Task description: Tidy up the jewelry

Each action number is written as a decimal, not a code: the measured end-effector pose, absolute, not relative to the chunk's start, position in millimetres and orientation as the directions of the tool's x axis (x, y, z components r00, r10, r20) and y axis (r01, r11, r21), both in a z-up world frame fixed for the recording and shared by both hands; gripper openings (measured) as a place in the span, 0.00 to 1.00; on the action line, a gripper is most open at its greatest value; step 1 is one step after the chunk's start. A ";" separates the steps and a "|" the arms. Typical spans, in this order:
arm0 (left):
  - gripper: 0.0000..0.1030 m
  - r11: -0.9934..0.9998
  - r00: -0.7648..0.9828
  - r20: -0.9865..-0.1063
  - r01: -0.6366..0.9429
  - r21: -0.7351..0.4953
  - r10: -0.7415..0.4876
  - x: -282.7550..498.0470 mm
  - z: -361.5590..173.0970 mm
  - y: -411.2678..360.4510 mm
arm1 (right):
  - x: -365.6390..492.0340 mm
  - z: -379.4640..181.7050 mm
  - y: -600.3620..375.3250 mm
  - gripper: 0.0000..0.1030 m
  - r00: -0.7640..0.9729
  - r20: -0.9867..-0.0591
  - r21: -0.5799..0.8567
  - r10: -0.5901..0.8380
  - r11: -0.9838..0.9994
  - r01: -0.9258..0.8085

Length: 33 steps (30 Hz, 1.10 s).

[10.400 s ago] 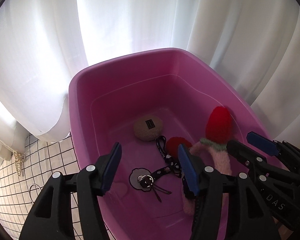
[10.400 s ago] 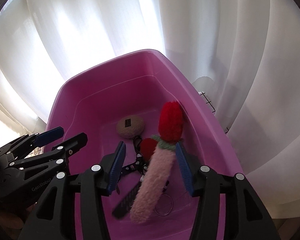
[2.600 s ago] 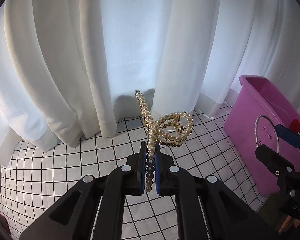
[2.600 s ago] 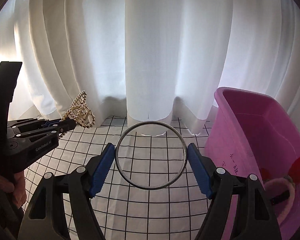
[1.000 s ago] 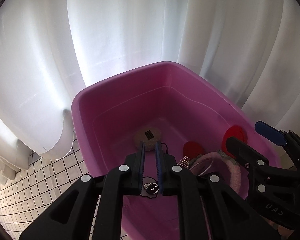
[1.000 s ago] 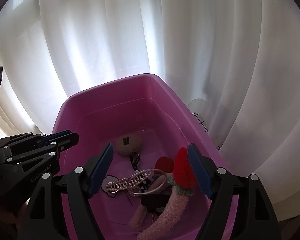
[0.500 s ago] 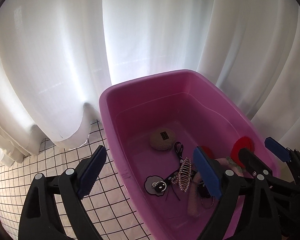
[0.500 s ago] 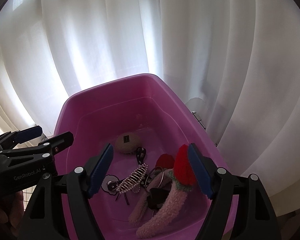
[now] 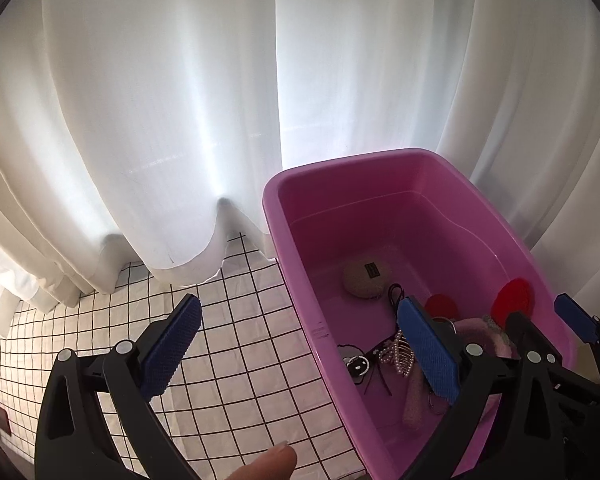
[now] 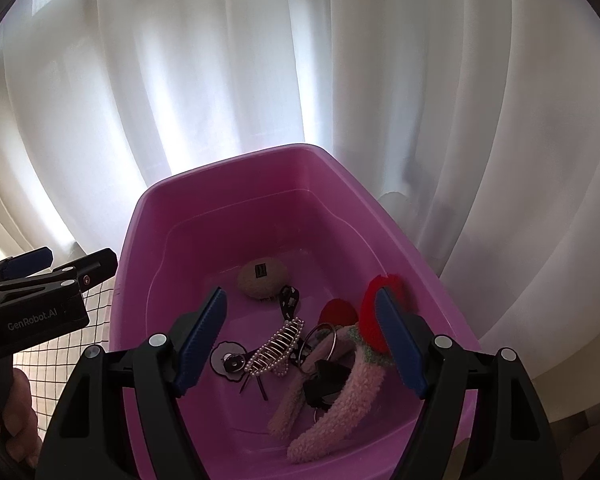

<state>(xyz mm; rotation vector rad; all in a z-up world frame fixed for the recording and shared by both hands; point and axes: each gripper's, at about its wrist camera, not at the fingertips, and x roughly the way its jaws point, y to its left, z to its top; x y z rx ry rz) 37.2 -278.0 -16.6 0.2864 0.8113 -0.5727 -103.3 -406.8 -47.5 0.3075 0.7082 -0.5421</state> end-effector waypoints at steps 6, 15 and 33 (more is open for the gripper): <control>0.94 0.823 0.546 -0.754 0.568 0.013 -0.365 41.1 -17.1 -269.1 | -103.3 -45.0 -394.6 0.71 0.632 -0.682 0.069 -0.368 0.828 0.557; 0.94 0.827 0.545 -0.756 0.562 0.009 -0.362 42.3 -17.2 -263.7 | -102.5 -41.6 -389.9 0.71 0.634 -0.679 0.065 -0.371 0.830 0.554; 0.94 0.826 0.535 -0.762 0.564 -0.001 -0.366 41.6 -15.3 -256.8 | -102.9 -40.7 -379.8 0.71 0.634 -0.680 0.062 -0.369 0.832 0.552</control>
